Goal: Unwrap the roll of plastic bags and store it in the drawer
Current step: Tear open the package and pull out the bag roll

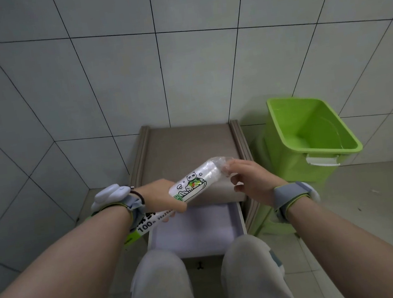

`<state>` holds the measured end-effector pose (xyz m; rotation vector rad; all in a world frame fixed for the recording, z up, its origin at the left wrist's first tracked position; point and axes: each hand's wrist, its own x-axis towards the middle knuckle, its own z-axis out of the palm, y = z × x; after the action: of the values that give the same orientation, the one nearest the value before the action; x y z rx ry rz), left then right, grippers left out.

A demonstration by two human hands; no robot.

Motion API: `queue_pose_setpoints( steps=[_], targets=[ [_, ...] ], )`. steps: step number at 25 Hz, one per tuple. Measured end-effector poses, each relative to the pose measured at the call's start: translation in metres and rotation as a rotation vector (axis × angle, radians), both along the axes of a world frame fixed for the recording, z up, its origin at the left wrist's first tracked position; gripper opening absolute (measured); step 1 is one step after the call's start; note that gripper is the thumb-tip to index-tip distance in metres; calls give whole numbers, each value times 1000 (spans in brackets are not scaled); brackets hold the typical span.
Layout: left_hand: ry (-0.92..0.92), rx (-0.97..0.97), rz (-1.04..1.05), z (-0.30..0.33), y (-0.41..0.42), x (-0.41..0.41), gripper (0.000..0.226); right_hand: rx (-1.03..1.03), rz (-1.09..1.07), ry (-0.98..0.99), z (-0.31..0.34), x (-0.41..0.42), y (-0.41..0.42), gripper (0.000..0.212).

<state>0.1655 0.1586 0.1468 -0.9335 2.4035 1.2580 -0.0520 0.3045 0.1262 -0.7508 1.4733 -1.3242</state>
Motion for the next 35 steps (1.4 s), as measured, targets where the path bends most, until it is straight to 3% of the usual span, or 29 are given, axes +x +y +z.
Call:
queue_pose_setpoints(
  steps=[3,6,10,14,17,21,24,28,31,35],
  targets=[
    [-4,75,28,-2,1,0,20,48,65,86,0,-2,0,23],
    [0,114,51,-4,2,-1,22,74,107,91,3,-2,1,20],
    [11,96,43,-8,8,-5,25,9,31,255,6,-1,-2,22],
    [64,148,72,-15,23,-10,24,1,-159,136,-1,-3,-1,15],
    [140,253,123,-19,42,-18,19,-24,-317,143,-6,-1,-3,23],
    [152,516,196,-12,53,-22,26,-197,-471,-116,0,0,-11,23],
    [48,666,206,-8,54,-13,30,-162,-326,-98,-10,-4,-5,28],
    [23,705,196,-12,59,-6,33,-110,-112,-157,-23,-11,10,29],
    [-12,747,192,-17,59,1,36,-47,30,-52,-23,-19,23,26],
    [47,834,193,-21,65,-2,37,-94,-56,-209,-21,-12,24,34]
  ],
)
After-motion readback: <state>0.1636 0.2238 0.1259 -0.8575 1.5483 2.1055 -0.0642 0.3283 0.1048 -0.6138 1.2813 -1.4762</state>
